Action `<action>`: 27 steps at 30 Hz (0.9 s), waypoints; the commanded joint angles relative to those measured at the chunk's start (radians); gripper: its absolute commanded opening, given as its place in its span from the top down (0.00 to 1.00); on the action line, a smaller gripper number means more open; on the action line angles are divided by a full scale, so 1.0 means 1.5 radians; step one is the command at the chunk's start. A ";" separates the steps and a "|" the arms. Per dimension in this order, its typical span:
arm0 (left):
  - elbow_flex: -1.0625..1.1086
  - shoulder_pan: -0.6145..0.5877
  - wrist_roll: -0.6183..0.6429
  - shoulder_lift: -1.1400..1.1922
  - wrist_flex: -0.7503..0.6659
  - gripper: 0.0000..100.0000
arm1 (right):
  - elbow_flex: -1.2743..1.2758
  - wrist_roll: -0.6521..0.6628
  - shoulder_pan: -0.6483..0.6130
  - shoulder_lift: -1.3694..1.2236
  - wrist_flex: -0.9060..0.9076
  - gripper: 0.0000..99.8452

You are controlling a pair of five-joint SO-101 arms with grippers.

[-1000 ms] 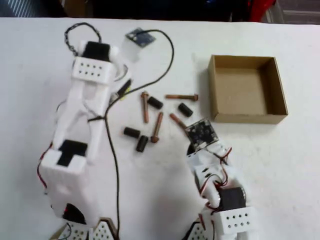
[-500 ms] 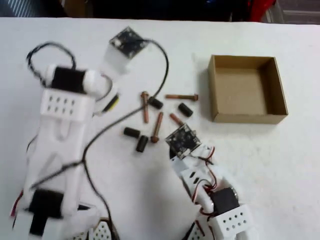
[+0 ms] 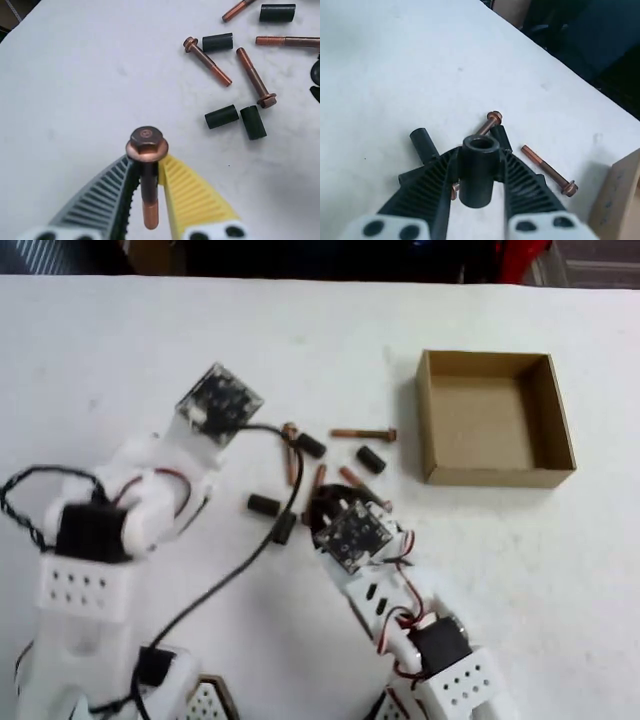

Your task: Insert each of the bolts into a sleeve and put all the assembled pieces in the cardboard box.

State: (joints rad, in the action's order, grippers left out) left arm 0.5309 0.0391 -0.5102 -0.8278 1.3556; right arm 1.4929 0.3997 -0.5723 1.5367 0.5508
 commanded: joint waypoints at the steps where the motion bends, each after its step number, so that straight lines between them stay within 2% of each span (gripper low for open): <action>1: 0.053 -0.011 -0.001 -0.084 -0.064 0.98 | -0.007 0.011 -0.022 0.010 -0.024 0.98; 5: 0.133 -0.011 -0.001 -0.163 -0.110 0.98 | -0.007 -0.007 -0.043 0.011 -0.065 0.98; 9: 0.183 -0.011 -0.001 -0.229 -0.139 0.98 | -0.007 -0.138 -0.039 0.011 -0.094 0.98; 14: 0.226 -0.012 0.007 -0.285 -0.180 0.98 | -0.007 -0.135 -0.039 0.011 -0.088 0.98; 19: 0.297 -0.059 0.128 -0.325 -0.284 0.98 | 0.010 -0.136 -0.039 0.011 -0.094 0.98; 23: 0.348 -0.067 0.135 -0.348 -0.375 0.98 | 0.046 -0.136 -0.037 0.011 -0.141 0.98; 27: 0.358 -0.064 0.137 -0.356 -0.410 0.98 | 0.051 -0.136 -0.036 0.011 -0.163 0.98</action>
State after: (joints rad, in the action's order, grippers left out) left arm 1.0771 -0.0499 -0.3214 -1.3357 0.8048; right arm 1.5789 0.2079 -0.6245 1.5351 0.3452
